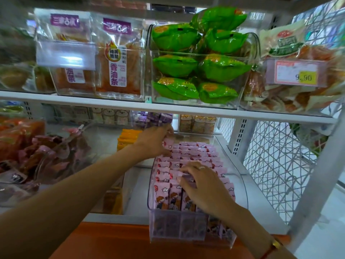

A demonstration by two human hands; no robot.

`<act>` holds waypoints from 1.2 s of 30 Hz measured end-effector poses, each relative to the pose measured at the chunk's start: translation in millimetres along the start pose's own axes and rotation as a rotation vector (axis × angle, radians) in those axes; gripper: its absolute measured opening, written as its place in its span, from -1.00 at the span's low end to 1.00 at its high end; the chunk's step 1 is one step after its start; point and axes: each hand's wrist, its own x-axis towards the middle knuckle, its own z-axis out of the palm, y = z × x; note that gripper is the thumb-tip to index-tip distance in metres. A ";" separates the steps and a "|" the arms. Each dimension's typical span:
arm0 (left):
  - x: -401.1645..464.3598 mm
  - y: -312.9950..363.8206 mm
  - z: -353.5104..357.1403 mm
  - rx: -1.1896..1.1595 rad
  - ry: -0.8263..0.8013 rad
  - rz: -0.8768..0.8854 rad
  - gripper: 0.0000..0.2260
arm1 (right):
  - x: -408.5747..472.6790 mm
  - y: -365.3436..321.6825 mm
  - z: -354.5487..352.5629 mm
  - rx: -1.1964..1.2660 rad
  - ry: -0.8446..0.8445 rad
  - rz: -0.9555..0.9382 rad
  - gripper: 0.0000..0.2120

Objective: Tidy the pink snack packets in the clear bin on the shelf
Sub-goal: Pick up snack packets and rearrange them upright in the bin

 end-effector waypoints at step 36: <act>-76.3 15.3 -23.2 -0.948 0.600 -0.121 -0.97 | -2.6 -6.5 -6.2 -0.013 0.052 -0.053 -0.69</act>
